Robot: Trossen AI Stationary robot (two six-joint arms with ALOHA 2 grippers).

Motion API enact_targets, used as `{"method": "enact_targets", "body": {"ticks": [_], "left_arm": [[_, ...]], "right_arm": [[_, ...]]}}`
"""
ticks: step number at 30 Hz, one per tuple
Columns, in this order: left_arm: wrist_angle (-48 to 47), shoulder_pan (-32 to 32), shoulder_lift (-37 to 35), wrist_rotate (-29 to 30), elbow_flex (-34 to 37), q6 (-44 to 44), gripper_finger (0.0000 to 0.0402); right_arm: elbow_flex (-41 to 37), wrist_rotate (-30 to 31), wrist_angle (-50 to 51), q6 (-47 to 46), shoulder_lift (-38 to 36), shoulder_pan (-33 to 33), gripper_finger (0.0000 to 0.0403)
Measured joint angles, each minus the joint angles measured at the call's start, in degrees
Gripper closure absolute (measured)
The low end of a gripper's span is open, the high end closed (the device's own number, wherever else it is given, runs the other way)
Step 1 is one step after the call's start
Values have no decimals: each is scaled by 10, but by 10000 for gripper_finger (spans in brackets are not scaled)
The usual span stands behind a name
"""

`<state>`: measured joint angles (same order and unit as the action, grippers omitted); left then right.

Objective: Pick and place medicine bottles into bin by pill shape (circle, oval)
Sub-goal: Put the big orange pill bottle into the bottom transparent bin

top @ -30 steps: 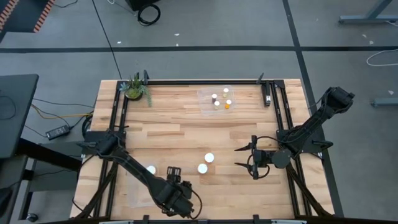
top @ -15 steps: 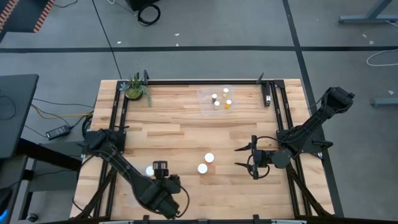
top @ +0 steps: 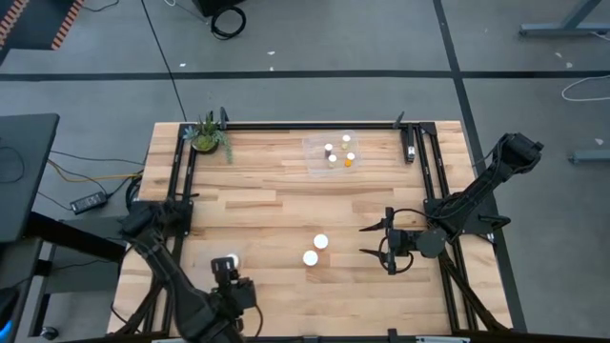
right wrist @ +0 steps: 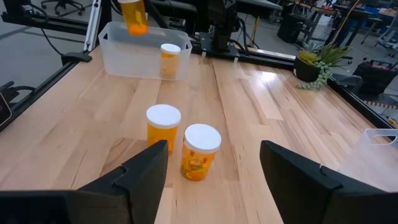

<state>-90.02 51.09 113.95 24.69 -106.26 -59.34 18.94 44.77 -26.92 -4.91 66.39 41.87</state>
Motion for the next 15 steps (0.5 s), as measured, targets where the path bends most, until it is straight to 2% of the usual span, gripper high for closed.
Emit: {"method": "enact_targets", "body": {"ticks": [8, 15], "left_arm": [[0, 32, 0, 1, 57, -73, 189], [0, 51, 0, 1, 104, -124, 163]], "right_arm": [[0, 0, 0, 0, 0, 0, 141], [0, 0, 0, 0, 0, 0, 141]]}}
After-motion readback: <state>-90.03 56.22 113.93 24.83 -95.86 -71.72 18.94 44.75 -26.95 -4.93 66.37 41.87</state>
